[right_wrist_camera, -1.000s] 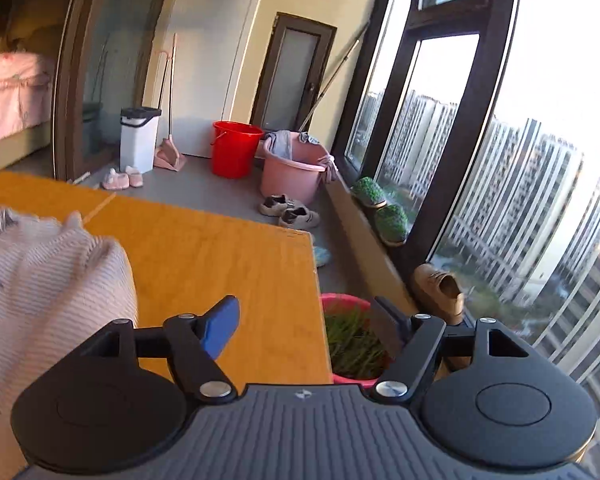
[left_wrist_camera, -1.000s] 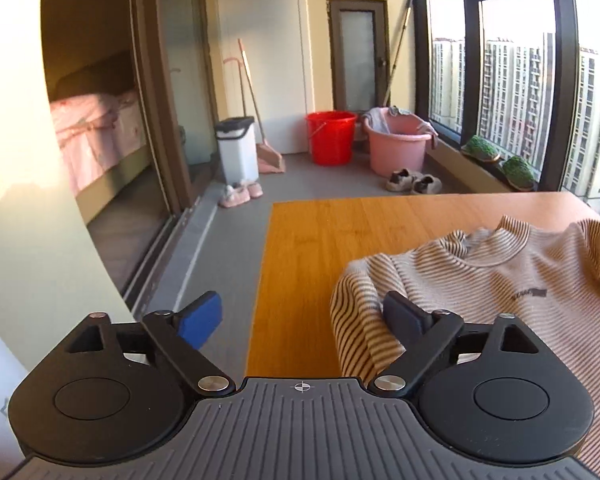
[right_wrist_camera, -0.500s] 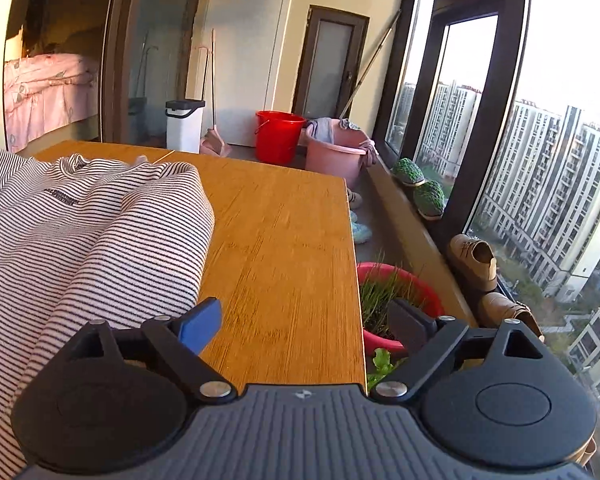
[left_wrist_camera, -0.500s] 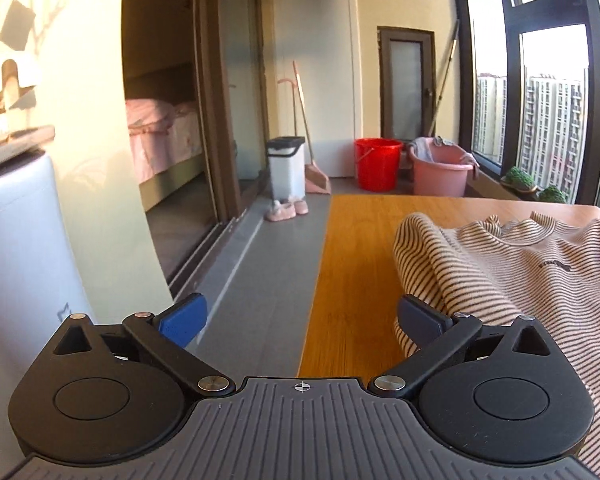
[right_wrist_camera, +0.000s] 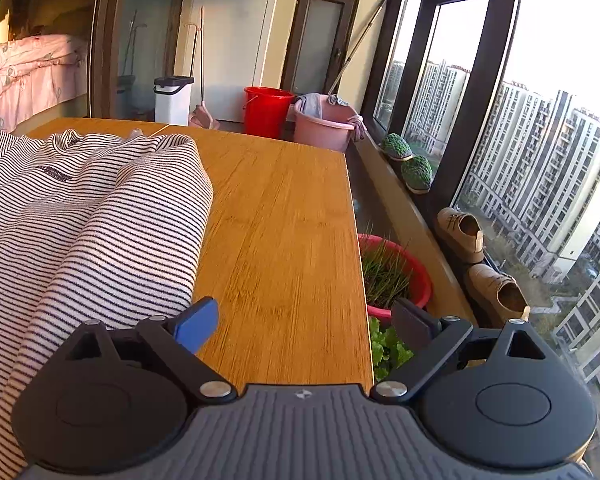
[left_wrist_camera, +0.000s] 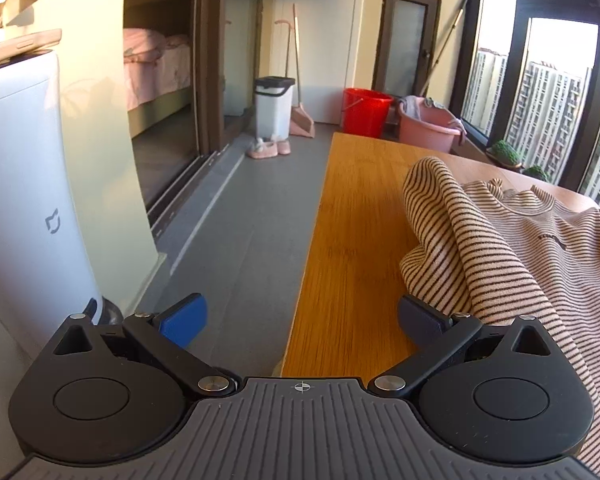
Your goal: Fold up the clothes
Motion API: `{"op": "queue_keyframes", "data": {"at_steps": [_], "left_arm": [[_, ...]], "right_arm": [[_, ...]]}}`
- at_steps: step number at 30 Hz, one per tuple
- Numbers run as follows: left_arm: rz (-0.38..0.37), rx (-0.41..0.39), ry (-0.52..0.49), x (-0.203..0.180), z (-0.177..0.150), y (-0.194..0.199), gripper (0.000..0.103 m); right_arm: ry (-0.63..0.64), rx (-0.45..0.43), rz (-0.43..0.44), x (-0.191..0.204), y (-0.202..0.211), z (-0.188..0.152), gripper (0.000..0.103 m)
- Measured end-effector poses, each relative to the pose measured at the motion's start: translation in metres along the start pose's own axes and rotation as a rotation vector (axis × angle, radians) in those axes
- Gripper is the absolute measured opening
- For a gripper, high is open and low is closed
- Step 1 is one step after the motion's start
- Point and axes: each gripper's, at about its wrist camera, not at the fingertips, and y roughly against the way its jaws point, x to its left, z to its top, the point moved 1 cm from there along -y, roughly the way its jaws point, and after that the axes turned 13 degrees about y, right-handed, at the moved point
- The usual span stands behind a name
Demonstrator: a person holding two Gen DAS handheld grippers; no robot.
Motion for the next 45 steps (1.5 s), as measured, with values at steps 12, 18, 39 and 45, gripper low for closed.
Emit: {"op": "queue_keyframes", "data": {"at_steps": [12,18,39,45], "left_arm": [[-0.098,-0.074,-0.227,-0.058,0.014,0.050,0.103],[-0.298,0.153,-0.038,-0.090,0.036,0.032,0.103],[-0.231,0.092,-0.186,-0.123,0.018,-0.012,0.103],[-0.268,0.065,-0.166,-0.127,0.015,0.007,0.103]], "right_arm": [[-0.002,-0.209,-0.060,0.003,0.091,0.027,0.096],[-0.089,-0.172,0.149,0.020,0.047,0.092,0.096],[-0.146,-0.043,0.063,-0.003,0.005,0.068,0.040],[-0.174,-0.122,0.091,-0.010,0.051,0.076,0.044]]}}
